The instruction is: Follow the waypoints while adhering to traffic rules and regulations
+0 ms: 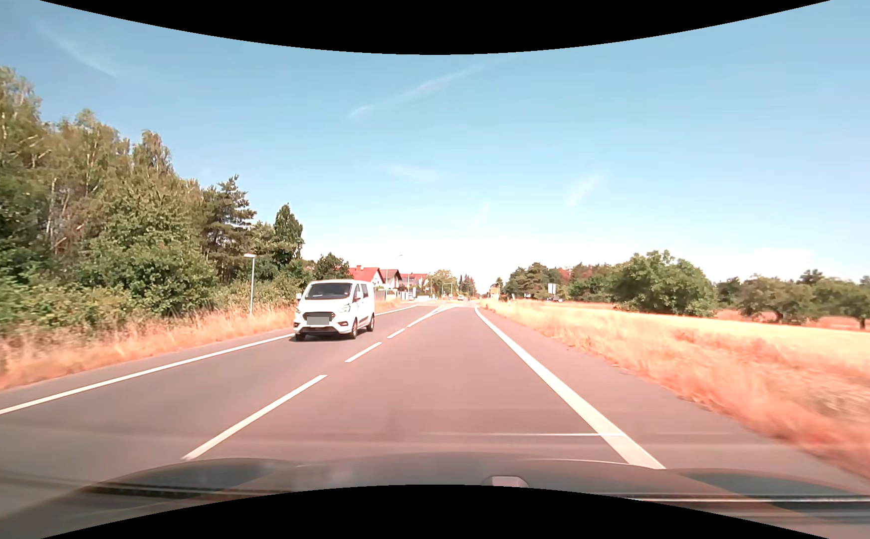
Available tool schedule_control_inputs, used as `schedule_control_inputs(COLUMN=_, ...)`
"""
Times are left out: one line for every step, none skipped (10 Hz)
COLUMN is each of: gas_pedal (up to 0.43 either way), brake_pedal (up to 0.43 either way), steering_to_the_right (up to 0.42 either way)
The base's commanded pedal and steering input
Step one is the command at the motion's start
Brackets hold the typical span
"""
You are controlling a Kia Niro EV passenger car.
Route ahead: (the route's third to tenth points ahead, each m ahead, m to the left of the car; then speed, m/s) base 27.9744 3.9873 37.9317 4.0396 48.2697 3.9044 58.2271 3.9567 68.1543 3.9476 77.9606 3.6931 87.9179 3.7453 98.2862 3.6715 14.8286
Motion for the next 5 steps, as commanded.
schedule_control_inputs(gas_pedal=0.0, brake_pedal=0.091, steering_to_the_right=-0.001)
schedule_control_inputs(gas_pedal=0.0, brake_pedal=0.091, steering_to_the_right=-0.001)
schedule_control_inputs(gas_pedal=0.0, brake_pedal=0.091, steering_to_the_right=-0.001)
schedule_control_inputs(gas_pedal=0.0, brake_pedal=0.091, steering_to_the_right=-0.001)
schedule_control_inputs(gas_pedal=0.0, brake_pedal=0.085, steering_to_the_right=-0.001)
